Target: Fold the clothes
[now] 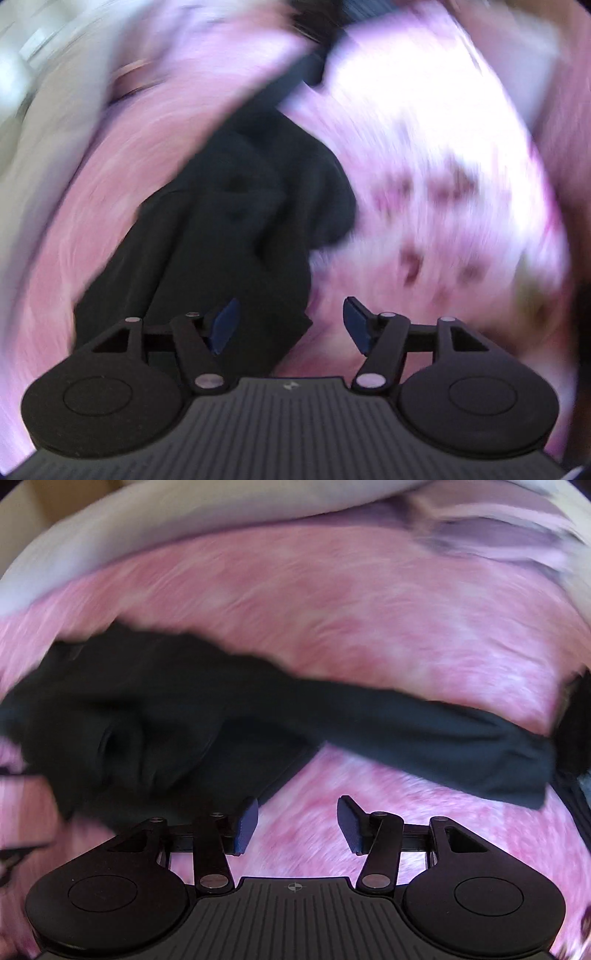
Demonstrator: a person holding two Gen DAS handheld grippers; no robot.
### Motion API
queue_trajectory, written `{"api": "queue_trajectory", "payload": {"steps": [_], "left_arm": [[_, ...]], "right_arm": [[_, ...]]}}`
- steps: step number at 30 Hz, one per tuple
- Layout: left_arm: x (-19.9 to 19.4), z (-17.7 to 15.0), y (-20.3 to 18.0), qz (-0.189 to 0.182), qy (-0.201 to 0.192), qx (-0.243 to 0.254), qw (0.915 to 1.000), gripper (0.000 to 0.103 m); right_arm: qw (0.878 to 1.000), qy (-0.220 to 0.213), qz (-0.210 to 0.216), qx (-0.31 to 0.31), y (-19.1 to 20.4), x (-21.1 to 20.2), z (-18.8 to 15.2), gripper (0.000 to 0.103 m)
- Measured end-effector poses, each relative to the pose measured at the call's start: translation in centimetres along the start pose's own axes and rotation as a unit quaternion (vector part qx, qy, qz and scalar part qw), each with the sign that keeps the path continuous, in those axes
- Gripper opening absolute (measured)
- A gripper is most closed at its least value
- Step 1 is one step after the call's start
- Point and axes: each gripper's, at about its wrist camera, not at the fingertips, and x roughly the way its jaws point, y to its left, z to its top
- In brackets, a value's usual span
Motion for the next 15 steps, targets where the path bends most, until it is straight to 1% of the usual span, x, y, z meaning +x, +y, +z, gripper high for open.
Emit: {"api": "queue_trajectory", "payload": {"steps": [1,2,4,5,7,8,11,13,15], "left_arm": [[0.2,-0.3,0.3,-0.001,0.010,0.002,1.0000,0.010],[-0.1,-0.8,1.1,-0.008,0.012,-0.010,0.9998,0.005],[-0.8,-1.7,2.7,-0.021,0.017,-0.035,0.9990,0.003],[-2.3,-2.4,3.8,-0.024,0.015,-0.059,0.9978,0.003],[-7.0,-4.3,6.1,-0.029,0.003,-0.122,0.9921,0.003],[-9.4,-5.5,6.7,-0.027,0.009,-0.147,0.9887,0.003],[-16.3,-9.4,7.8,-0.016,0.046,-0.208,0.9768,0.003],[-20.1,-12.5,7.5,-0.001,0.088,-0.230,0.9692,0.003],[-22.7,-15.4,6.7,0.010,0.140,-0.250,0.9579,0.003]], "right_arm": [[1.000,0.005,0.000,-0.013,0.2,0.4,-0.4,0.055],[1.000,0.010,0.001,-0.026,0.4,0.8,-0.7,0.056],[0.999,0.015,0.012,-0.030,0.3,1.3,-0.9,0.057],[0.999,0.014,0.021,-0.027,0.0,1.6,-0.7,0.057],[0.999,0.010,0.040,-0.022,-0.4,2.3,0.0,0.059],[0.999,0.008,0.047,-0.020,-0.7,2.8,0.3,0.061],[0.998,0.004,0.063,-0.024,-0.7,4.3,1.3,0.066],[0.997,-0.002,0.068,-0.033,-0.4,5.0,1.7,0.069],[0.996,-0.003,0.073,-0.053,0.3,5.7,1.9,0.071]]}}
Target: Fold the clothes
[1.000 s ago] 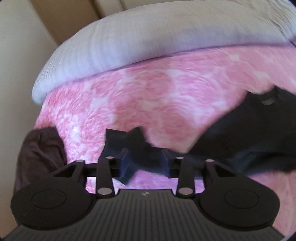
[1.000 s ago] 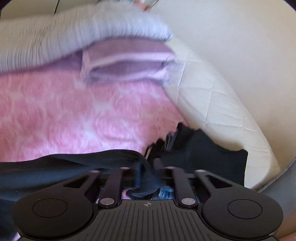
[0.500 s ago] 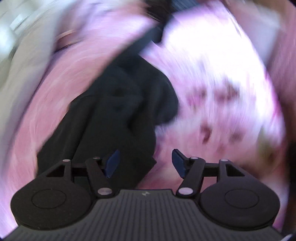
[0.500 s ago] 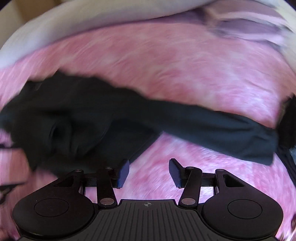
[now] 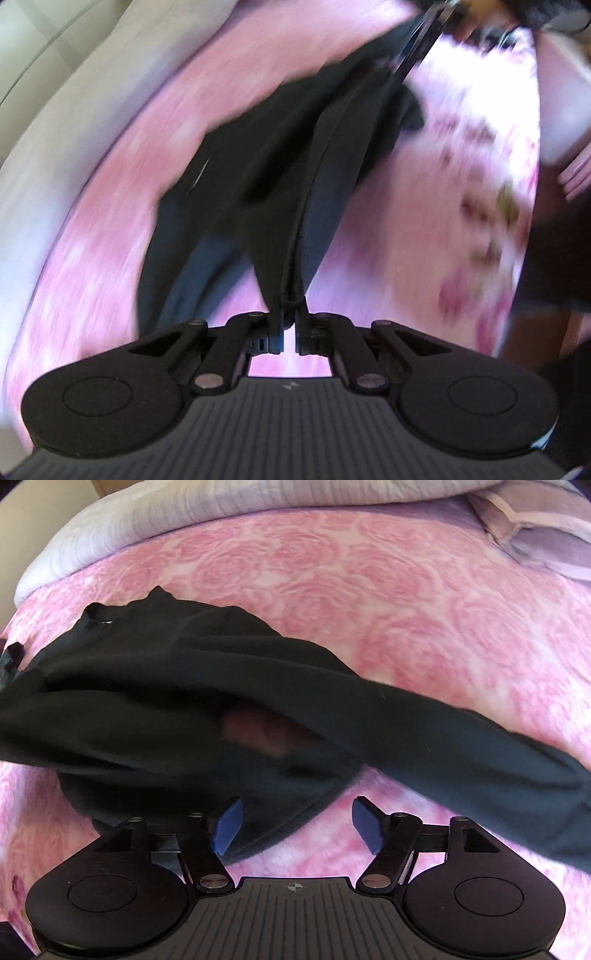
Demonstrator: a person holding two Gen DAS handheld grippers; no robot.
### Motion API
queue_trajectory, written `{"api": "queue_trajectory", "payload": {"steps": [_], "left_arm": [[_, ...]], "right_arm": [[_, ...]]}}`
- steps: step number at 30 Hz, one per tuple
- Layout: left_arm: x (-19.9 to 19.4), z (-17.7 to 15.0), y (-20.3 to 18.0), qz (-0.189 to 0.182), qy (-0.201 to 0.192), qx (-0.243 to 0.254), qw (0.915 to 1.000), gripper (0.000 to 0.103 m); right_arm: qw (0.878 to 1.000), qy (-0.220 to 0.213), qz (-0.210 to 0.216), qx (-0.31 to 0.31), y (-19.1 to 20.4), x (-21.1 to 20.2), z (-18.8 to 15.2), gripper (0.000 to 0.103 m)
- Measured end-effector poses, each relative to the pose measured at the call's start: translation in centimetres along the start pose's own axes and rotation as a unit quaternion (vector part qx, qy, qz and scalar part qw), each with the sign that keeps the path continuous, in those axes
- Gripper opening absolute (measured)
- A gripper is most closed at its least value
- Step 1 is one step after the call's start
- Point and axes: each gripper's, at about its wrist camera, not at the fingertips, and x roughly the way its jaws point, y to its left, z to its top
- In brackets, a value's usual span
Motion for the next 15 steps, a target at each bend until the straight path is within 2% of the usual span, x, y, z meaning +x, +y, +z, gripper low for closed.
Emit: {"api": "queue_trajectory", "payload": {"steps": [2,5,10,12,13,15], "left_arm": [[-0.6,-2.9,0.2,0.020,0.040,-0.011,0.9989,0.003],[-0.6,-5.8,0.6,0.029,0.062,-0.035,0.9970,0.003],[0.6,-7.5,0.2,0.008,0.034,-0.039,0.9986,0.003],[0.7,-8.1,0.1,0.000,0.012,-0.037,0.9992,0.003],[0.5,-8.5,0.2,-0.003,0.003,-0.037,0.9993,0.003],[0.2,-9.7,0.3,-0.012,-0.016,-0.035,0.9992,0.003]], "right_arm": [[0.999,0.009,0.003,-0.045,1.3,0.7,0.0,0.071],[0.992,0.021,-0.001,-0.128,4.2,0.8,-0.8,0.071],[0.976,0.009,-0.020,-0.218,9.6,-1.2,-3.5,0.071],[0.974,0.008,-0.023,-0.223,11.6,-2.4,-4.7,0.071],[0.978,0.013,-0.018,-0.208,12.4,-2.9,-5.3,0.071],[0.993,0.026,0.016,-0.115,13.0,-3.7,-6.6,0.071]]}}
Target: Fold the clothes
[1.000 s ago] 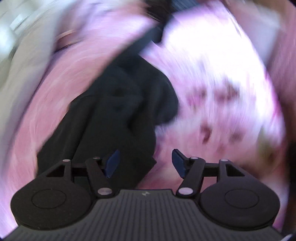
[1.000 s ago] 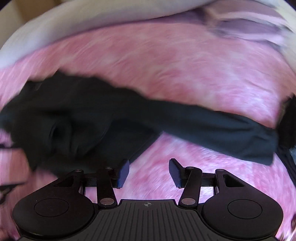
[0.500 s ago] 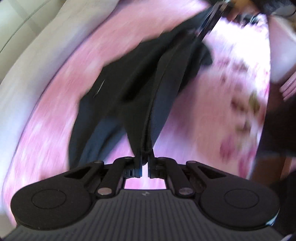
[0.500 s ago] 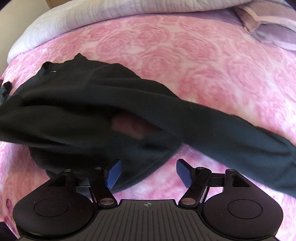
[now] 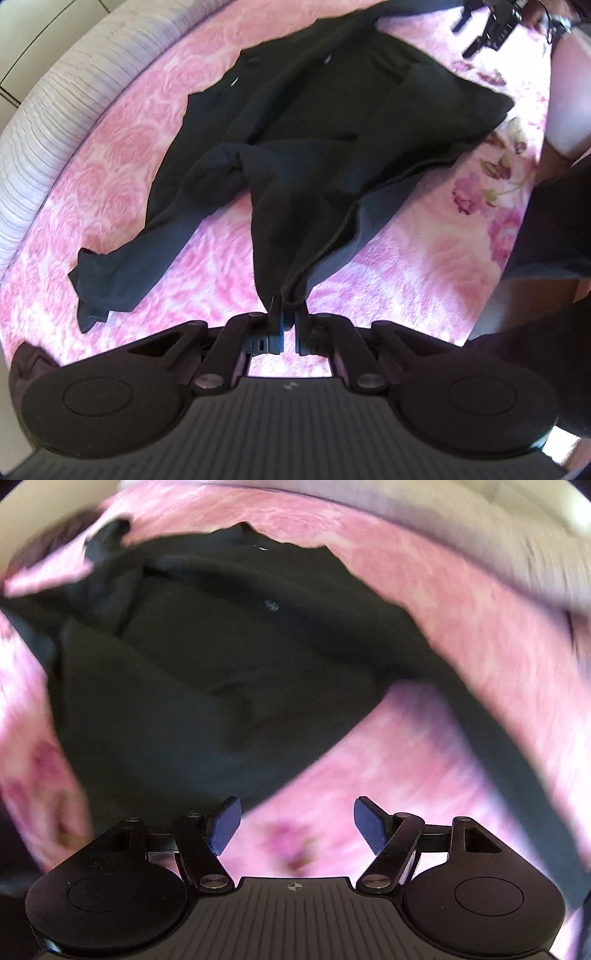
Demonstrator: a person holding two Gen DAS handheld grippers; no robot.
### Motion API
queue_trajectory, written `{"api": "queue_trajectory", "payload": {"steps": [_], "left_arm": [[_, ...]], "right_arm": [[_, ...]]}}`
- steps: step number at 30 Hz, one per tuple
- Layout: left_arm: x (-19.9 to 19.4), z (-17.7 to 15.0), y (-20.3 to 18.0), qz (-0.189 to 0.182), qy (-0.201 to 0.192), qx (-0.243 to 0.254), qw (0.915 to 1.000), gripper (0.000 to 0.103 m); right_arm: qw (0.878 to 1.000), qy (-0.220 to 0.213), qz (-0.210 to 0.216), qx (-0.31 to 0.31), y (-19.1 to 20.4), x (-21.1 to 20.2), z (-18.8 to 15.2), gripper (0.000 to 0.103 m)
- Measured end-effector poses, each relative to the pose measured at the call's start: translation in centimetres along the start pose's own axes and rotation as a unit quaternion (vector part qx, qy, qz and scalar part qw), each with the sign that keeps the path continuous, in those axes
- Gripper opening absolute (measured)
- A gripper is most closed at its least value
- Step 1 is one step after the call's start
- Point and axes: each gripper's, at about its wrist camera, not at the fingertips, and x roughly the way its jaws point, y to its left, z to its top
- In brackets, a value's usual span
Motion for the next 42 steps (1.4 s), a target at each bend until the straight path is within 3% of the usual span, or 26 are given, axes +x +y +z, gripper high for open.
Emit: {"api": "queue_trajectory", "payload": {"steps": [4,5,7,10,13,14,15,17,19,24,26,28,31,34,35,36,38,42], "left_arm": [[0.0,-2.2,0.6,-0.015,-0.029,0.012,0.9994,0.003],[0.2,-2.6,0.7,-0.017,-0.036,0.019,0.9990,0.003],[0.7,-3.2,0.8,-0.021,-0.047,0.036,0.9980,0.003],[1.1,-3.8,1.0,-0.023,-0.058,0.059,0.9963,0.003],[1.3,-4.3,1.2,-0.020,-0.064,0.082,0.9944,0.003],[1.2,-4.5,1.2,-0.018,-0.064,0.084,0.9942,0.003],[1.0,-4.7,1.3,-0.016,-0.064,0.086,0.9941,0.003],[0.2,-5.3,1.1,-0.016,-0.062,0.086,0.9943,0.003],[-1.3,-6.1,0.3,-0.023,-0.058,0.083,0.9946,0.003],[-3.3,-8.4,-4.4,-0.047,-0.027,0.081,0.9953,0.003],[-2.9,-9.2,-6.9,-0.058,-0.008,0.078,0.9952,0.003],[-1.1,-9.9,-9.4,-0.082,0.018,0.060,0.9946,0.003],[1.4,-10.5,-12.7,-0.107,0.076,0.078,0.9884,0.006],[1.4,-11.2,-13.3,-0.106,0.109,0.073,0.9857,0.012],[1.0,-11.4,-12.6,-0.102,0.110,0.056,0.9871,0.012],[0.5,-11.4,-11.7,-0.095,0.110,0.039,0.9886,0.015],[-0.3,-11.1,-9.0,-0.070,0.100,-0.005,0.9925,0.017],[-0.3,-8.2,-2.3,-0.009,0.048,-0.082,0.9955,0.020]], "right_arm": [[0.978,0.004,0.087,0.190,1.8,0.1,-3.5,0.071],[0.977,0.007,0.091,0.191,2.9,0.5,-4.3,0.071],[0.988,0.018,0.078,0.134,5.9,1.6,-5.6,0.071],[1.000,0.020,-0.001,-0.019,10.1,3.6,-6.3,0.071],[1.000,-0.011,0.007,-0.002,9.8,4.5,-5.5,0.071],[1.000,-0.016,0.019,0.018,9.4,4.7,-5.0,0.062],[0.998,-0.012,0.038,0.049,8.6,4.7,-4.4,0.040],[0.992,-0.005,0.074,0.101,7.2,3.9,-3.2,0.011],[0.987,0.003,0.102,0.121,6.4,2.0,-2.4,0.010],[0.980,0.096,0.135,0.110,4.9,-2.7,-3.1,0.010],[0.980,0.124,0.119,0.097,4.3,-2.6,-4.1,0.010],[0.974,0.153,0.112,0.123,3.3,-1.2,-5.6,0.010],[0.967,0.196,0.091,0.132,2.8,1.1,-6.5,0.012],[0.970,0.218,0.038,0.099,3.0,1.3,-6.2,0.029],[0.971,0.221,0.018,0.088,2.9,1.1,-6.0,0.040],[0.973,0.217,0.001,0.080,2.7,0.7,-5.6,0.043],[0.979,0.192,-0.017,0.074,1.8,-0.4,-4.4,0.043],[0.991,0.107,-0.005,0.082,-0.6,-1.2,0.5,0.047]]}}
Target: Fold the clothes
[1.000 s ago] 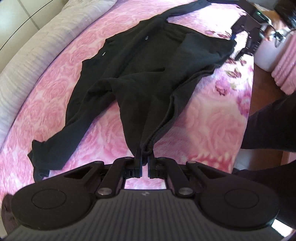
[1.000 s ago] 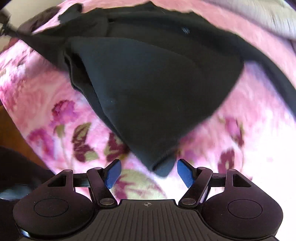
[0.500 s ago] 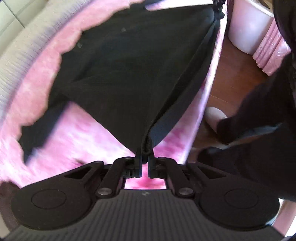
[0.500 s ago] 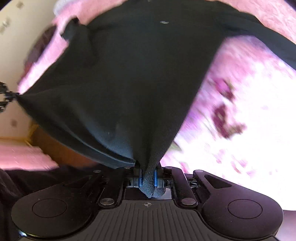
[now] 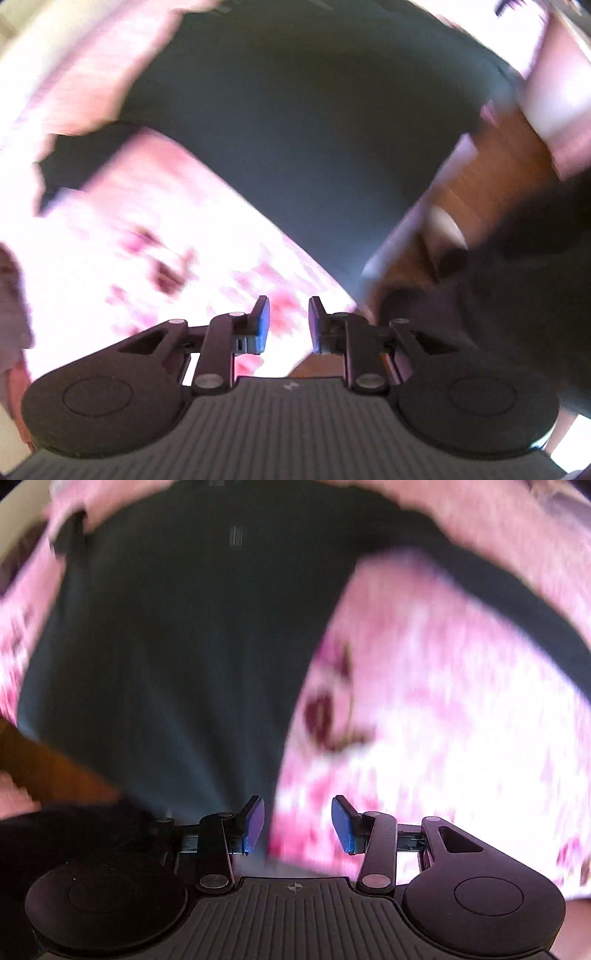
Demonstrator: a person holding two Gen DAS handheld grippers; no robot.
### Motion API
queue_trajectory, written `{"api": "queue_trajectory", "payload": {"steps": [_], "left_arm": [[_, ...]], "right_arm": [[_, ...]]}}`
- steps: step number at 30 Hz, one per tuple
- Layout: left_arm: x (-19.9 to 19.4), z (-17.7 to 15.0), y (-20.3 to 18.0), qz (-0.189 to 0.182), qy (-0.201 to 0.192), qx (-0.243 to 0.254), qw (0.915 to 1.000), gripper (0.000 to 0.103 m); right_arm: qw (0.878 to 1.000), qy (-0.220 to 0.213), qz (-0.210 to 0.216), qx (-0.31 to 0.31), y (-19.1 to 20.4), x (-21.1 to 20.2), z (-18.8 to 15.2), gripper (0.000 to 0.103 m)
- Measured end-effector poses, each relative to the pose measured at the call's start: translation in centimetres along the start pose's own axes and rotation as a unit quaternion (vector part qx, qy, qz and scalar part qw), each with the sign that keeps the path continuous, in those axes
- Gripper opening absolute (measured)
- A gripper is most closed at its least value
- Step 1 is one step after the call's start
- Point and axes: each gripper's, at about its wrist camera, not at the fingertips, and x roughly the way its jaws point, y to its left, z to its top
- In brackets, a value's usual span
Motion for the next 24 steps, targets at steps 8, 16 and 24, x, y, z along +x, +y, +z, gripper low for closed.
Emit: {"api": "queue_trajectory", "payload": {"steps": [8,16,24], "left_arm": [[6.0,13.5,12.0,0.007,-0.110,-0.037,0.9932,0.032],[15.9,27.5,19.0,-0.039,-0.161,-0.041,0.9854,0.047],[25.4,34.7,20.9,-0.100,-0.144,-0.052,0.9831,0.037]], "right_arm": [[0.993,-0.086,-0.021,-0.077,1.7,1.7,15.5,0.050],[0.982,-0.133,-0.036,-0.129,3.0,7.0,27.5,0.065],[0.970,-0.139,0.005,-0.197,1.1,14.1,34.8,0.066]]}}
